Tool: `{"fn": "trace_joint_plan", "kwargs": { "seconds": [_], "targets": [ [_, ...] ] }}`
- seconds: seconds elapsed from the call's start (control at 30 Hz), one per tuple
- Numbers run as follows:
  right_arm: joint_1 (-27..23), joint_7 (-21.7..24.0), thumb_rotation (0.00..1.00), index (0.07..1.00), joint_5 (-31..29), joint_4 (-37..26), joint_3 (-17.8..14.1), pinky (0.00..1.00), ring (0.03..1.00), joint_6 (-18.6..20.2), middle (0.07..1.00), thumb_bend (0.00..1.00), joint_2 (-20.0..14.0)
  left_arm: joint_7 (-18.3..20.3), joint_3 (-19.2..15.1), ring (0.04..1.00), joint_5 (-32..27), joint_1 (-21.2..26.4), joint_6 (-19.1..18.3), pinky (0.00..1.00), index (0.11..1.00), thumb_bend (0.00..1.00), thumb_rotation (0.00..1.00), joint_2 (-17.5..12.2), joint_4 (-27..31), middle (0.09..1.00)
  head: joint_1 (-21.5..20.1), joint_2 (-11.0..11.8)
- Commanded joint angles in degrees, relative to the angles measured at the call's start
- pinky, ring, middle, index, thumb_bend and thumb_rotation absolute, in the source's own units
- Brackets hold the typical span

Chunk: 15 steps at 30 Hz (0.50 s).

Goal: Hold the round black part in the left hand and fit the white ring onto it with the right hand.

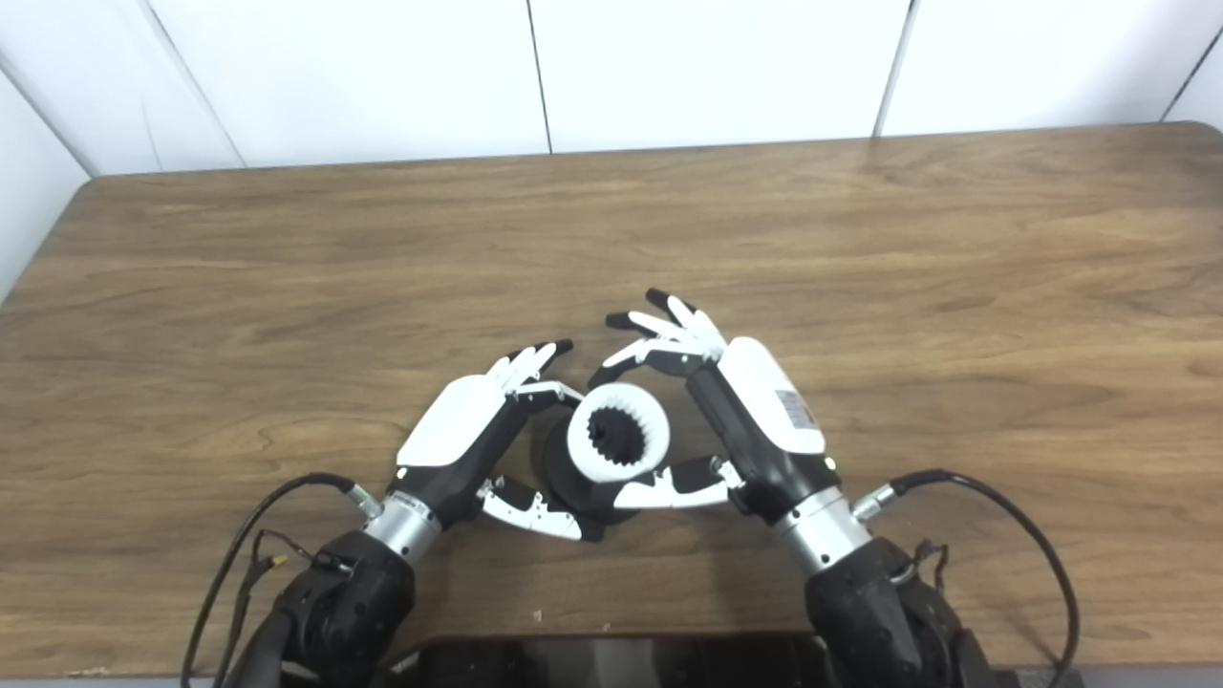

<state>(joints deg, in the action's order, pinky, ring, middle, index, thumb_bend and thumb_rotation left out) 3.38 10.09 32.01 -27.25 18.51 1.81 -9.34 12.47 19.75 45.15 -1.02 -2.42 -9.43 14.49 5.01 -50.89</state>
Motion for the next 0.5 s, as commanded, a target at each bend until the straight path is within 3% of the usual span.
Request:
{"fn": "trace_joint_plan", "kwargs": {
  "seconds": [0.0, 0.47],
  "targets": [
    [-0.99, -1.31, 0.14, 0.482, 0.29, 0.21, 0.08, 1.00, 0.973, -2.55, 0.856, 0.52, 0.97, -0.36, -0.08, 1.000, 0.38, 1.58, 0.05, 1.00, 0.617, 0.96, 0.35, 0.01, 2.00, 1.000, 0.23, -0.16],
    [-3.27, -2.00, 0.14, 0.481, 1.83, 5.97, 0.97, 1.00, 0.989, -2.35, 0.855, 0.52, 2.45, -0.09, 0.27, 1.000, 0.29, 1.49, -0.33, 1.00, 0.618, 0.96, 0.36, 0.04, 2.48, 1.000, 0.40, -0.43]
  ]
}}
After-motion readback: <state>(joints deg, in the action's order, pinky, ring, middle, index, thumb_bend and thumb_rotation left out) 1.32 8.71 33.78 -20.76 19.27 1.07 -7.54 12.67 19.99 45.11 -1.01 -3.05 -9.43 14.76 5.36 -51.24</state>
